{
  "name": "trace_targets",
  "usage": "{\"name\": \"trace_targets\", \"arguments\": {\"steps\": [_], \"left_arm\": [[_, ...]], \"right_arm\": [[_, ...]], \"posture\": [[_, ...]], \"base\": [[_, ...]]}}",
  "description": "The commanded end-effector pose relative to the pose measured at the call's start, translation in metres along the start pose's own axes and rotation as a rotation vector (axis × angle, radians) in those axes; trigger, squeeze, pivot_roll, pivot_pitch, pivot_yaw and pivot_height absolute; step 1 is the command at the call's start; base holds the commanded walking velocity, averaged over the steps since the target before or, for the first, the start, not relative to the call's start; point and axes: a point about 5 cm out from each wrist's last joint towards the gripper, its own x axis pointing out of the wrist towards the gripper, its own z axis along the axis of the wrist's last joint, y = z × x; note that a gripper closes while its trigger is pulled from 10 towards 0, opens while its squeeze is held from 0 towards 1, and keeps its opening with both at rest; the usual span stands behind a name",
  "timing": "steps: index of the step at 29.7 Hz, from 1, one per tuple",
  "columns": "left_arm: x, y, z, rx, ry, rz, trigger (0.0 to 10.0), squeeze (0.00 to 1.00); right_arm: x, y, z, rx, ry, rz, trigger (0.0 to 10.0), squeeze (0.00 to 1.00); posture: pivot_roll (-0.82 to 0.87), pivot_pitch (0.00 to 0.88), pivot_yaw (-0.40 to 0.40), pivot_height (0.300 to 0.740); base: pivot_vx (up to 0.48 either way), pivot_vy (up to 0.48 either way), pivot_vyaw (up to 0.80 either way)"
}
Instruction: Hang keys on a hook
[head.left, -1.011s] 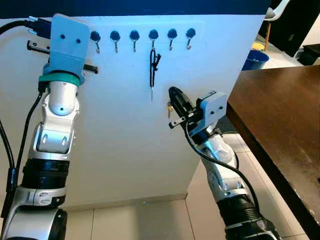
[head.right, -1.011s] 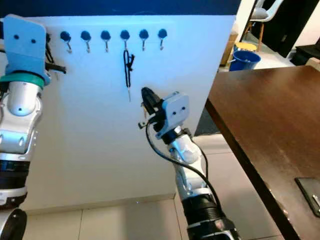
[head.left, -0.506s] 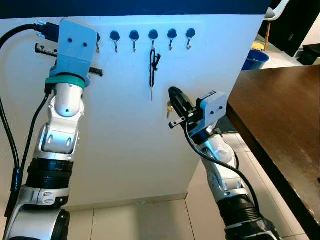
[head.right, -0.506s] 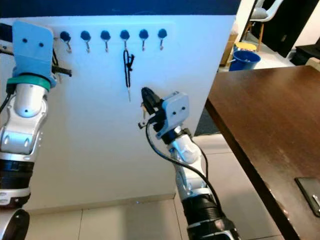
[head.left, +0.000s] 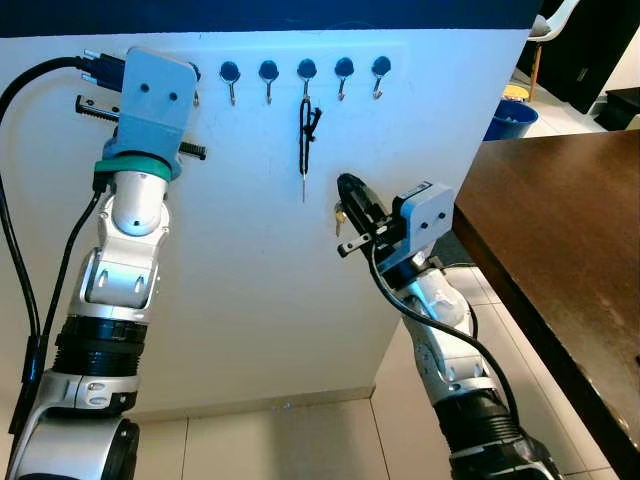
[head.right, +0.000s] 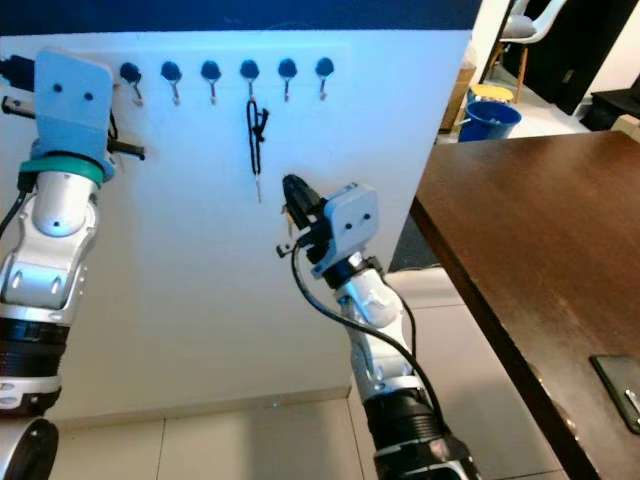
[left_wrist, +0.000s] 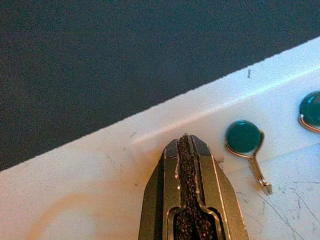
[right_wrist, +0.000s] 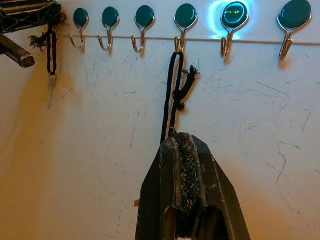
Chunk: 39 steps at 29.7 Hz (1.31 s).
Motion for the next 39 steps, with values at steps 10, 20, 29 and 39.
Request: {"name": "trace_targets", "arguments": {"steps": [10, 20, 29, 39], "left_arm": [[0.003, 0.023, 0.014, 0.006, -0.057, 0.092, 10.0, 0.0], [0.004, 0.017, 0.011, 0.0, -0.047, 0.076, 10.0, 0.0], [0.006, 0.012, 0.012, -0.005, -0.043, 0.064, 10.0, 0.0], [0.007, 0.006, 0.009, -0.012, -0.031, 0.045, 10.0, 0.0]], "right_arm": [[-0.002, 0.002, -0.004, 0.006, 0.017, 0.007, 10.0, 0.0], [-0.002, 0.002, -0.004, 0.004, 0.017, 0.005, 10.0, 0.0], [-0.002, 0.002, -0.004, 0.006, 0.016, 0.006, 10.0, 0.0], [-0.002, 0.003, -0.004, 0.005, 0.015, 0.005, 10.0, 0.0]], "posture": [[0.13, 0.106, 0.1, 0.74], [0.13, 0.106, 0.103, 0.74], [0.13, 0.107, 0.107, 0.74], [0.13, 0.102, 0.112, 0.74]], "base": [[0.0, 0.0, 0.0], [0.0, 0.0, 0.0], [0.0, 0.0, 0.0], [0.0, 0.0, 0.0]]}}
